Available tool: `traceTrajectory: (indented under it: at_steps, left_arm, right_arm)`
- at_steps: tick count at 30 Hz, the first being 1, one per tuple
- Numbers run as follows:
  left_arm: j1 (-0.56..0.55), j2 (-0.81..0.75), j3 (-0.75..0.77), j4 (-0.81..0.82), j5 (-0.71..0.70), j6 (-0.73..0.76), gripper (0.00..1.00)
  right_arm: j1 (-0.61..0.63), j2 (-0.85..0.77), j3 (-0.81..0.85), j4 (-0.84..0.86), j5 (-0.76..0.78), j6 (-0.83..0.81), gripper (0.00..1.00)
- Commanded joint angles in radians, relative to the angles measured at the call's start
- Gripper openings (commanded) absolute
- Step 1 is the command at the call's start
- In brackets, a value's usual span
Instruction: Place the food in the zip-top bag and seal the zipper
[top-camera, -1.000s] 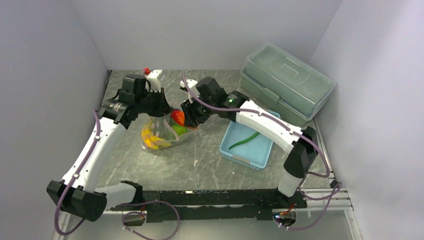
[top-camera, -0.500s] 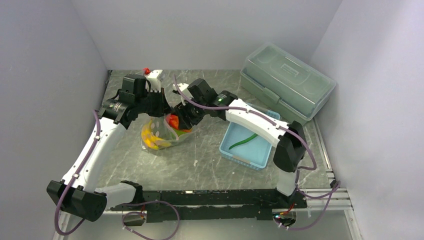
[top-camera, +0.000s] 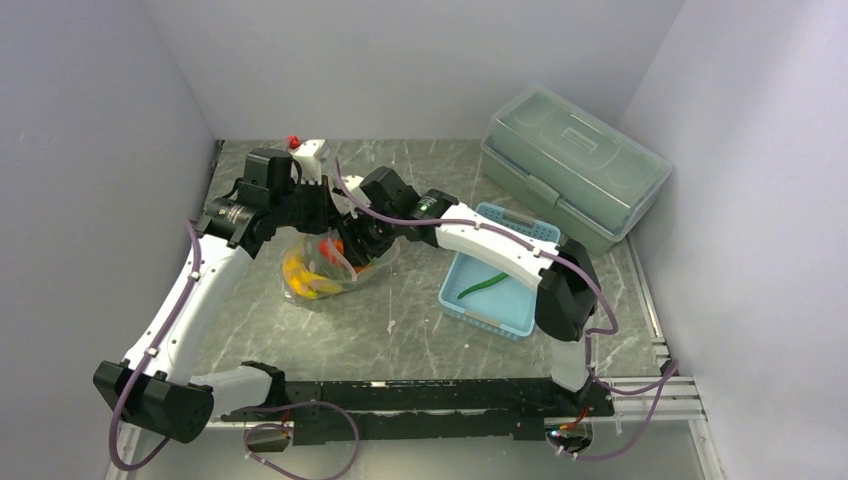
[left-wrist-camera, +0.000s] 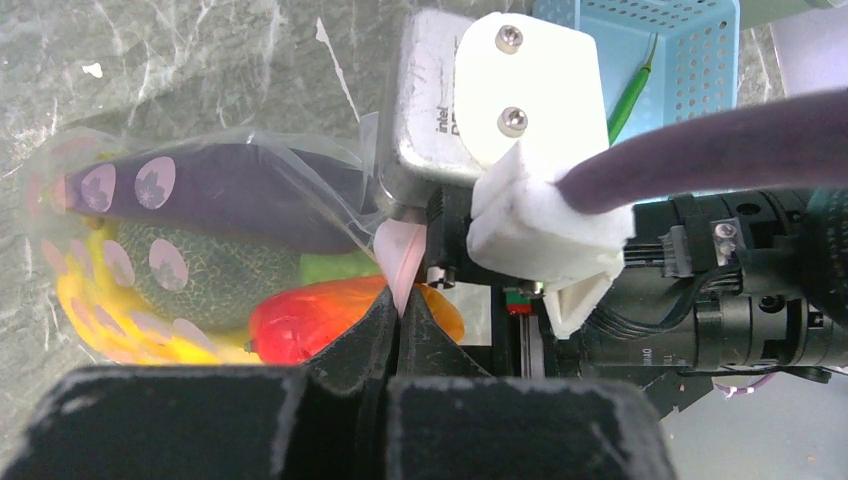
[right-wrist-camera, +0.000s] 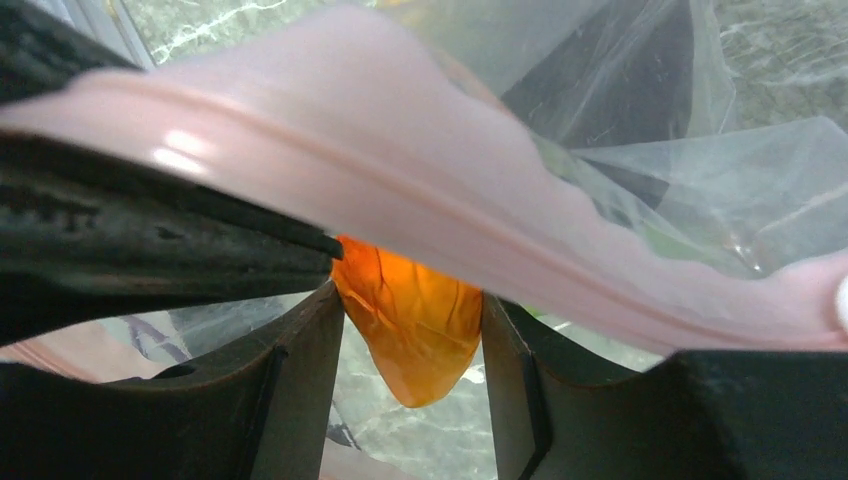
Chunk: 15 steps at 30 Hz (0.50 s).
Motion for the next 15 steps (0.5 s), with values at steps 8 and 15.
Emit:
traceTrajectory:
  at_steps: [8, 15]
  left_arm:
    - [-0.005, -0.025, -0.002, 0.042, 0.009, 0.006, 0.0]
    - [-0.005, -0.023, -0.002, 0.041, 0.004, 0.005, 0.0]
  right_arm:
    - [0.006, -0.099, -0.012, 0.087, 0.063, 0.022, 0.78]
    - [0.006, -0.174, -0.064, 0.099, 0.107, 0.024, 0.8]
